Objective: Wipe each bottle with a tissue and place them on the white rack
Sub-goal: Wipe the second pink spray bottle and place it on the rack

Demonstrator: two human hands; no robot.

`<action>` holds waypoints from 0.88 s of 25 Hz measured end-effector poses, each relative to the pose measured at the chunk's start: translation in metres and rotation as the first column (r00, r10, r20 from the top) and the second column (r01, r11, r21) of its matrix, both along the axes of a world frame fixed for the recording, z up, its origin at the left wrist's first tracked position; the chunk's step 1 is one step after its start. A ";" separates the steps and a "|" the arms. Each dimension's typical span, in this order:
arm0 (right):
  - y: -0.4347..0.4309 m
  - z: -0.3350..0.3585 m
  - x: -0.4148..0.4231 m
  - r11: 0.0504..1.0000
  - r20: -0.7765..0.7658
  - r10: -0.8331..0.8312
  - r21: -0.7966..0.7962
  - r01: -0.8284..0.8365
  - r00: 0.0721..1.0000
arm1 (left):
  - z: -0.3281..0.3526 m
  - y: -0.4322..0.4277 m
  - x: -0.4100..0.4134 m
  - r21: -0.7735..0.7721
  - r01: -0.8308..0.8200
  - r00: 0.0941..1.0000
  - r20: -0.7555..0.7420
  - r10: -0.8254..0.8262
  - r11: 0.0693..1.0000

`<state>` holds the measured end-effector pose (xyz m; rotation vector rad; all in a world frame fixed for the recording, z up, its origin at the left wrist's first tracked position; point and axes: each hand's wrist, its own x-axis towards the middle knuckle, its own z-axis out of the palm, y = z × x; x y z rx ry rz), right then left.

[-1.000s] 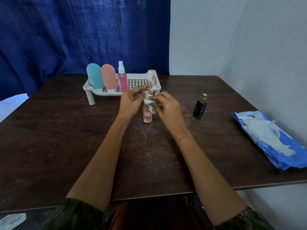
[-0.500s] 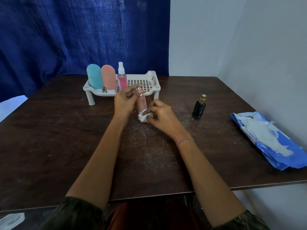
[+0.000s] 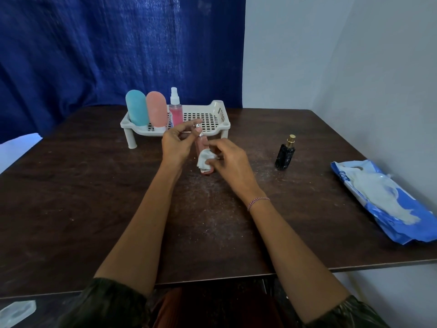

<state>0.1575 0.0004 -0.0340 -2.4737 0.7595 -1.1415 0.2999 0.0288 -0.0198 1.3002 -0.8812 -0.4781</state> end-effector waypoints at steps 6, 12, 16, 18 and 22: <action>-0.009 0.001 -0.011 0.991 -0.177 -0.002 0.130 0.025 0.984 | 0.000 0.001 0.001 0.019 -0.010 0.999 -0.035 0.011 1.000; -0.008 0.003 -0.006 0.999 0.058 0.016 -0.030 -0.014 0.998 | 0.006 0.005 -0.006 -0.001 0.049 0.997 0.060 -0.049 0.999; -0.004 0.005 -0.001 0.991 0.226 -0.045 -0.112 0.072 0.973 | 0.005 0.005 -0.006 -0.015 0.060 0.987 0.153 -0.057 0.998; -0.004 0.004 0.001 0.990 0.185 -0.025 -0.129 0.049 0.982 | 0.005 0.005 -0.005 -0.013 0.045 0.985 0.168 -0.042 0.999; -0.009 0.000 -0.002 0.991 -0.022 0.056 -0.122 -0.058 0.998 | 0.004 0.005 0.000 -0.002 0.005 0.997 0.075 -0.005 1.000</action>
